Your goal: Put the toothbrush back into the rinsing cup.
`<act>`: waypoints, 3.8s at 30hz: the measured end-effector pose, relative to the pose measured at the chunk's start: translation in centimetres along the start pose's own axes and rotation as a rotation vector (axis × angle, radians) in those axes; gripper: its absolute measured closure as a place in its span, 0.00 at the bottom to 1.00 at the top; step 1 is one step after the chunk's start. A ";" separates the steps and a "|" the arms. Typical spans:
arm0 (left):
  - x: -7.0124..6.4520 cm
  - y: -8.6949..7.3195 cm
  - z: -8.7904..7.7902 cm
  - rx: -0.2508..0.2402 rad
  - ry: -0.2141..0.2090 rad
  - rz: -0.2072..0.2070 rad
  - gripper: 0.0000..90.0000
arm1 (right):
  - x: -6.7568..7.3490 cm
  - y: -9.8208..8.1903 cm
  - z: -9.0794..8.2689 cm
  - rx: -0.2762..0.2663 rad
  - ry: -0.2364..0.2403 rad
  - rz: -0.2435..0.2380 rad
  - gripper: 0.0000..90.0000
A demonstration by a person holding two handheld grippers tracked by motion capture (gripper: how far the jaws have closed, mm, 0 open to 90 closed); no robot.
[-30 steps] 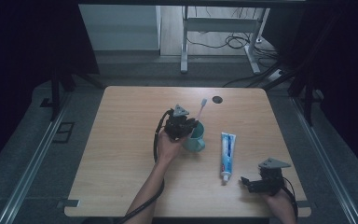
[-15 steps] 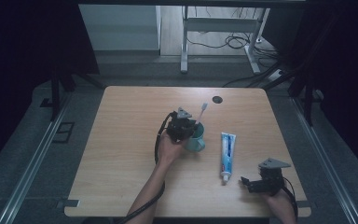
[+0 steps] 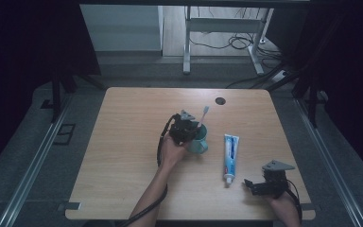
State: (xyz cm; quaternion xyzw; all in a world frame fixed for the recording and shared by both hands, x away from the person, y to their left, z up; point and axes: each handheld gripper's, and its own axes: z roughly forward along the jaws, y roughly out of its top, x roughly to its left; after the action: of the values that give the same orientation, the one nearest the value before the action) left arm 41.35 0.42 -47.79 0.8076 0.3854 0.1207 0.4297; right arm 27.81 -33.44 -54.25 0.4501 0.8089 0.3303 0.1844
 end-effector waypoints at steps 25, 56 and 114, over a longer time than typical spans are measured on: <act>-1.0 0.8 -1.4 -0.001 0.034 0.067 0.60 | 0.0 0.0 0.0 -0.001 0.000 -0.003 0.00; -0.4 -0.4 -4.4 0.002 -0.051 0.061 0.06 | 0.0 0.0 0.0 0.001 0.001 -0.001 0.00; -0.1 -6.9 -9.8 0.023 0.026 0.124 0.00 | 0.0 0.1 0.1 0.001 0.000 0.000 0.00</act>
State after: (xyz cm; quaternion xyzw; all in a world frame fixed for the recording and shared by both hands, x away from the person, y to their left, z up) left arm 32.54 8.54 -47.37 0.8332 0.3413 0.1531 0.4072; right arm 27.87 -33.38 -54.24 0.4500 0.8091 0.3301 0.1842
